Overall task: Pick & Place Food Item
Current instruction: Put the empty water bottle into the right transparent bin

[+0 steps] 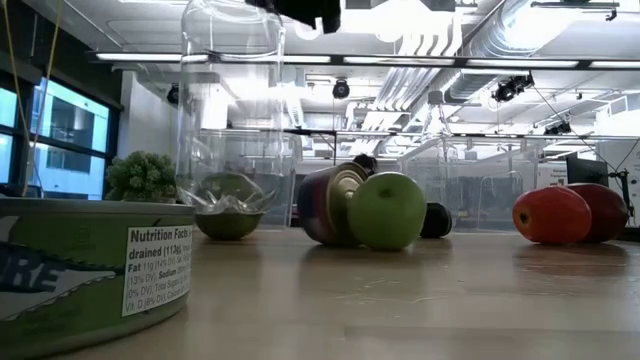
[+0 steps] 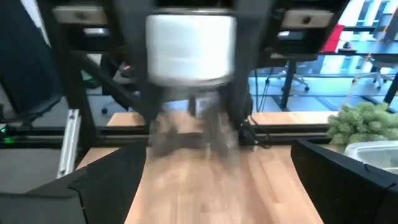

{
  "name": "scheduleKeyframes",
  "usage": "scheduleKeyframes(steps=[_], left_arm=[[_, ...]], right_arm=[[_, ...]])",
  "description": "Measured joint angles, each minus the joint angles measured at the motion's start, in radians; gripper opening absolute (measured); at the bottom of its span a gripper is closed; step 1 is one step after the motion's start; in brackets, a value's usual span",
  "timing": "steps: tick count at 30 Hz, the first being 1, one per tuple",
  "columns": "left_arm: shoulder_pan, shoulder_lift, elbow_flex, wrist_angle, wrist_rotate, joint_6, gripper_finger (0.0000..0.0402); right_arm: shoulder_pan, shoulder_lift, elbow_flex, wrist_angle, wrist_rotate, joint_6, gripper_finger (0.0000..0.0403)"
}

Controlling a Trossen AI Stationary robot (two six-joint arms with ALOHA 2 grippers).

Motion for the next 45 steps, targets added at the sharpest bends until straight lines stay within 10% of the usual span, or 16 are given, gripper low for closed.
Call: scheduleKeyframes(steps=[8,17,30,45], left_arm=[[0.005,0.022,0.000,0.034,0.033,0.024,0.0147],[0.016,0.025,-0.001,0.034,0.028,0.023,0.0147],[0.014,0.024,-0.001,0.039,0.041,0.016,0.0147],[0.009,0.018,0.000,0.033,0.058,-0.034,0.0146]], right_arm=[[-0.011,0.014,0.001,0.003,-0.049,0.005,0.0359],[-0.010,0.017,0.001,-0.006,-0.053,0.026,0.0159],[0.018,0.011,0.001,-0.030,-0.055,0.027,0.0155],[0.155,-0.040,-0.004,-0.277,0.262,0.045,0.0155]])
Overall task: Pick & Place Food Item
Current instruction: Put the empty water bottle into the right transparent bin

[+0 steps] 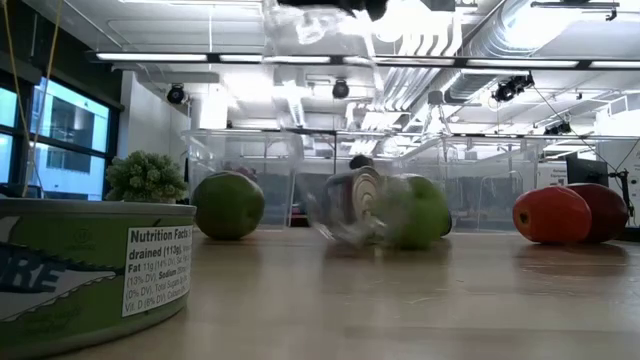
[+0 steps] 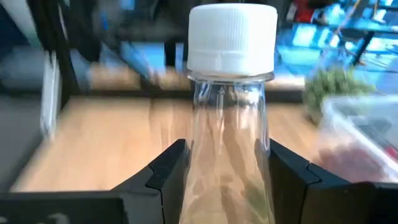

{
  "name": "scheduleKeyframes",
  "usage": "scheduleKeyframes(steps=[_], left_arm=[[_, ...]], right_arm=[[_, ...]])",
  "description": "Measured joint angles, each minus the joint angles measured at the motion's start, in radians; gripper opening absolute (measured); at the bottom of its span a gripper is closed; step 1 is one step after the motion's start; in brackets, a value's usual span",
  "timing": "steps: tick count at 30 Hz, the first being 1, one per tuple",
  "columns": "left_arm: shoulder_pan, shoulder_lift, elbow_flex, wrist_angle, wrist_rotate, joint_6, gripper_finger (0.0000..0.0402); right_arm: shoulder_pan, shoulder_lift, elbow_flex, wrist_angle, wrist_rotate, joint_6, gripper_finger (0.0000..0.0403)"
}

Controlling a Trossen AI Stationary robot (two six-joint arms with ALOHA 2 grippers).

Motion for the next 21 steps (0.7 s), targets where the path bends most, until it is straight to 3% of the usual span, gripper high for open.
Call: scheduleKeyframes(steps=[7,14,17,21], left_arm=[[-0.006,0.003,0.001,0.002,0.053,0.000,0.0146],[-0.023,-0.002,0.001,-0.002,0.055,0.004,0.0147],[-0.023,-0.003,0.001,-0.016,0.055,0.004,0.0147],[-0.023,-0.003,0.001,-0.066,0.054,-0.029,0.0147]], right_arm=[[0.055,-0.033,0.001,-0.059,0.151,-0.031,0.0155],[0.110,-0.105,0.004,-0.039,0.218,-0.095,0.0155],[0.142,-0.143,0.002,-0.051,0.340,-0.131,0.0155],[0.198,-0.230,0.002,-0.087,0.613,-0.144,0.0155]])
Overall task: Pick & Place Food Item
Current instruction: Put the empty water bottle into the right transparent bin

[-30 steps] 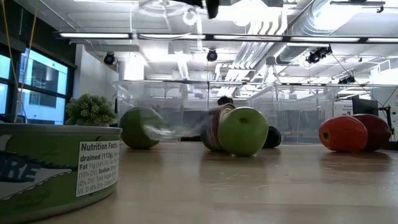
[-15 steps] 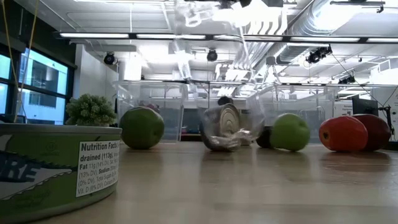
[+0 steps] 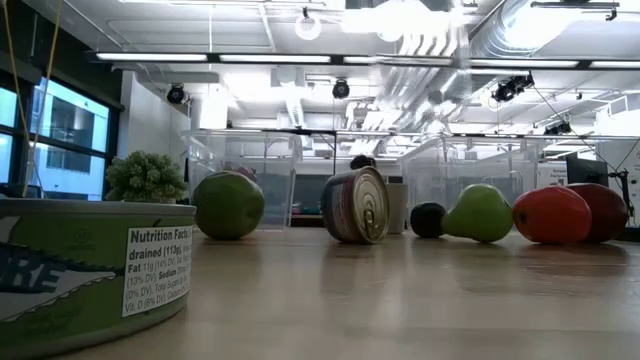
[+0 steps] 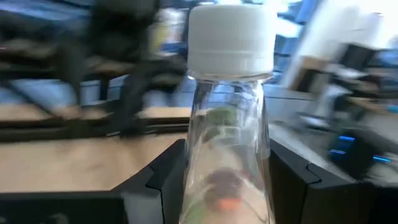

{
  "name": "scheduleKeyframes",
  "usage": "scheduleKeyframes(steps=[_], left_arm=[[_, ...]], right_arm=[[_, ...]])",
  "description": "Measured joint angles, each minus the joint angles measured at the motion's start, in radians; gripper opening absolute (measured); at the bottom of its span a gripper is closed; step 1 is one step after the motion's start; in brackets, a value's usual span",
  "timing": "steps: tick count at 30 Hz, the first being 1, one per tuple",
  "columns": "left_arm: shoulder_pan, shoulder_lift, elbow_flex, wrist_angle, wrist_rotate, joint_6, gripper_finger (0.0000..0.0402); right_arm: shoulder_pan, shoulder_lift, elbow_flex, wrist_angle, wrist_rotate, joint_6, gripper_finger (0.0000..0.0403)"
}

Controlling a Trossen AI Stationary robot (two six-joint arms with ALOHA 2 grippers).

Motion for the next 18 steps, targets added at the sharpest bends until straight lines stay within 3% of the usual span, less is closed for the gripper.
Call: scheduleKeyframes(steps=[6,11,15,18], left_arm=[[0.047,0.000,0.000,-0.070,-0.002,0.037,0.0147],[0.102,0.018,0.000,-0.089,-0.002,0.052,0.0147],[0.133,0.023,0.000,-0.098,0.022,-0.121,0.0148],[0.160,-0.015,0.007,-0.097,0.101,-0.157,0.0147]], right_arm=[[0.028,-0.161,0.001,-0.111,0.187,-0.006,0.0155],[-0.027,-0.241,0.002,-0.333,0.222,0.133,0.0155],[-0.113,-0.293,0.000,-0.343,0.258,0.105,0.0155],[-0.196,-0.345,0.003,-0.303,0.263,0.062,0.0155]])
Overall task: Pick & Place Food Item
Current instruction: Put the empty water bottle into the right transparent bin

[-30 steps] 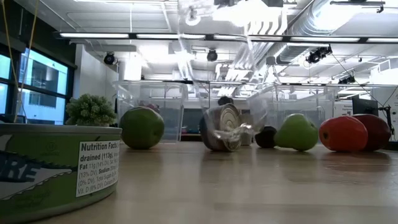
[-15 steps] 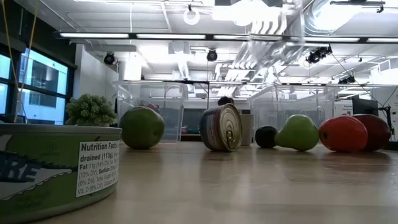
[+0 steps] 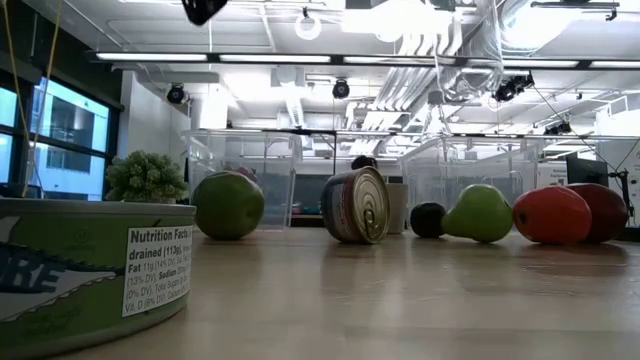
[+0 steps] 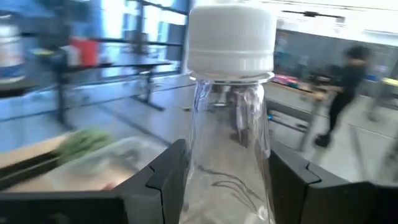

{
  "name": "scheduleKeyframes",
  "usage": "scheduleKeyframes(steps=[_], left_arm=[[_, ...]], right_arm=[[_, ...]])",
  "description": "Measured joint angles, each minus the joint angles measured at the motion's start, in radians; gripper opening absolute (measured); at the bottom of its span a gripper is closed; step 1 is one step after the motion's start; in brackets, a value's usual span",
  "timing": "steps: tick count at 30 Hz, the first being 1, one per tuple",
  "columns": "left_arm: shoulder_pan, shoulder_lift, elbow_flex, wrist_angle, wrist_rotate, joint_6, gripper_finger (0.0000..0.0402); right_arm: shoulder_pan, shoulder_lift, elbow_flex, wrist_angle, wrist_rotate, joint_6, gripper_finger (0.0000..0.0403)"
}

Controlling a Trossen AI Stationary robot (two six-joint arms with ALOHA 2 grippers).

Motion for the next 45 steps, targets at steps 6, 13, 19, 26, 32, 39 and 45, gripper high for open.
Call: scheduleKeyframes(steps=[6,13,19,26,32,39,45], left_arm=[[0.048,-0.095,0.002,-0.003,0.031,0.034,0.0147],[0.073,-0.135,0.002,-0.002,0.031,0.033,0.0147],[0.110,-0.129,0.002,-0.007,0.031,0.112,0.0147],[0.117,-0.128,0.001,-0.046,0.030,0.235,0.0147],[0.114,-0.128,0.001,-0.074,0.031,0.285,0.0147],[0.114,-0.128,0.001,-0.116,0.031,0.265,0.0147],[0.114,-0.128,0.001,-0.125,0.031,0.263,0.0147]], right_arm=[[-0.024,-0.060,-0.002,-0.009,0.082,-0.013,0.0155],[0.009,-0.092,-0.001,-0.067,0.109,-0.014,0.0155],[-0.061,-0.092,-0.001,-0.238,0.097,0.136,0.0155],[-0.131,-0.104,-0.001,-0.331,0.017,0.119,0.0155],[-0.254,-0.147,-0.001,-0.342,-0.176,0.091,0.0155],[-0.408,-0.181,-0.057,-0.165,-0.412,0.017,0.0155],[-0.492,-0.188,-0.221,0.030,-0.405,-0.017,0.0155]])
